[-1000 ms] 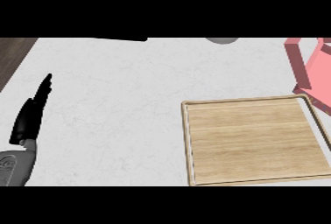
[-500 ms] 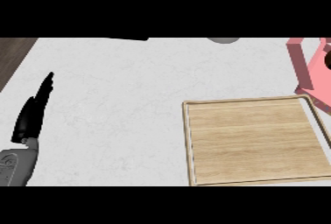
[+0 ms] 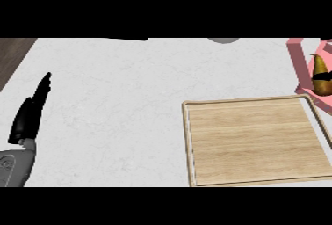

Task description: Pick the pear from the tray and place it in the cardboard box

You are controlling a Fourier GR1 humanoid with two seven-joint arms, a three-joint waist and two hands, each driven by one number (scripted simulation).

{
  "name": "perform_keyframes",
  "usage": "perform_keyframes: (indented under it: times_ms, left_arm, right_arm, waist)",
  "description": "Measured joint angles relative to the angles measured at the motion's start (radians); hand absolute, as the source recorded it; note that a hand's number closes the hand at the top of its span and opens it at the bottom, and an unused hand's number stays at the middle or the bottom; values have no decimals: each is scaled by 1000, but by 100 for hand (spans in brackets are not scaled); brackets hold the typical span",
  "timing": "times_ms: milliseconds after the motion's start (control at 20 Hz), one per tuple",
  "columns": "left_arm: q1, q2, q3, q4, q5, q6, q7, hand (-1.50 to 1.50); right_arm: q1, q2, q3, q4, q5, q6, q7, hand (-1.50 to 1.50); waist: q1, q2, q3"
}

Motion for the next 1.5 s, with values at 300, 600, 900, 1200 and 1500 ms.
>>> perform_keyframes:
  times_ms: [300,600,900,1200,1500]
  left_arm:
    - [13,-4,0,-14,2,-4,6,0]
    - [18,-5,4,-27,2,1,8,0]
    - [22,-1,14,-25,10,-5,0,0]
    - [22,6,21,-22,11,-6,-3,0]
    - [33,4,26,-29,16,-6,-4,0]
  right_arm:
    - [-10,-4,-87,9,-82,1,-53,-150]
    - [-12,-81,-196,39,-186,71,-56,-150]
    - [9,-181,-260,58,-249,150,-19,-150]
    - [54,-278,-295,60,-283,193,19,-150]
    - [121,-338,-304,47,-291,209,22,-150]
  waist:
    - [-4,-1,1]
    - [-7,2,2]
    - [-11,8,4]
    - [-18,12,7]
    - [-22,14,12]
